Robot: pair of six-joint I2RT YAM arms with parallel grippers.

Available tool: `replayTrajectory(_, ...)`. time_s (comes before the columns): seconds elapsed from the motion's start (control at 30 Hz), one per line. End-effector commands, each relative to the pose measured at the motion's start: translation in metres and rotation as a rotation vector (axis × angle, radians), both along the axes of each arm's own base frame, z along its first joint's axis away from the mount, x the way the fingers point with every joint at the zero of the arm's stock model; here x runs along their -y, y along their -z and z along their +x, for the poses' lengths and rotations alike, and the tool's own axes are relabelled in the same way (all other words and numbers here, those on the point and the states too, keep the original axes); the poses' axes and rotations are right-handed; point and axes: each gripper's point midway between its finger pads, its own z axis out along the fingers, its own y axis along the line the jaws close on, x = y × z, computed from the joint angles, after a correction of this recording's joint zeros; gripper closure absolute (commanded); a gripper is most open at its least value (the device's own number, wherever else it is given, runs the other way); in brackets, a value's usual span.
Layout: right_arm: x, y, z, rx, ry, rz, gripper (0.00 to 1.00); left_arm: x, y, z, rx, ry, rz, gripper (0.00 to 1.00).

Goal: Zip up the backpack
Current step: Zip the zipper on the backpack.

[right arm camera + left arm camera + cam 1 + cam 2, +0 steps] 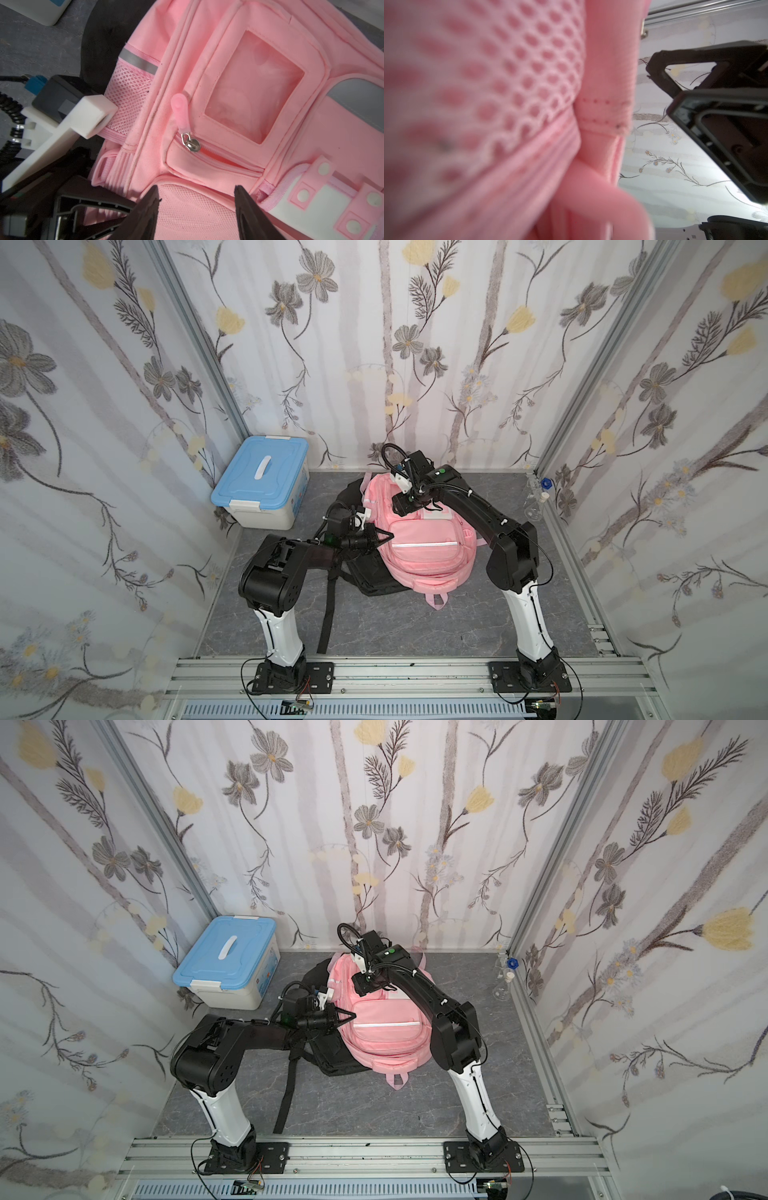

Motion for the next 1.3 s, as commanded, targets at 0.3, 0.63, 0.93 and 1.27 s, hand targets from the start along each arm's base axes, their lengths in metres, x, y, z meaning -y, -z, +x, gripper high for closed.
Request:
replayTrajectory(0.3, -0.026, 0.002, 0.036, 0.151, -0.039, -0.053, 0.46, 0.001, -0.007, 0.003, 0.013, -0.008, -0.032, 1.0)
replayTrajectory(0.63, -0.04, 0.022, 0.043, 0.135, -0.066, -0.026, 0.51, 0.002, -0.008, 0.002, 0.015, -0.003, -0.036, 1.0)
replayTrajectory(0.93, -0.042, 0.029, 0.048, 0.138, -0.062, -0.022, 0.74, 0.003, -0.009, 0.002, 0.016, 0.0, -0.041, 1.0)
replayTrajectory(1.27, -0.032, 0.016, 0.061, 0.164, -0.01, 0.004, 0.85, 0.002, -0.009, 0.002, 0.017, 0.0, -0.042, 1.0)
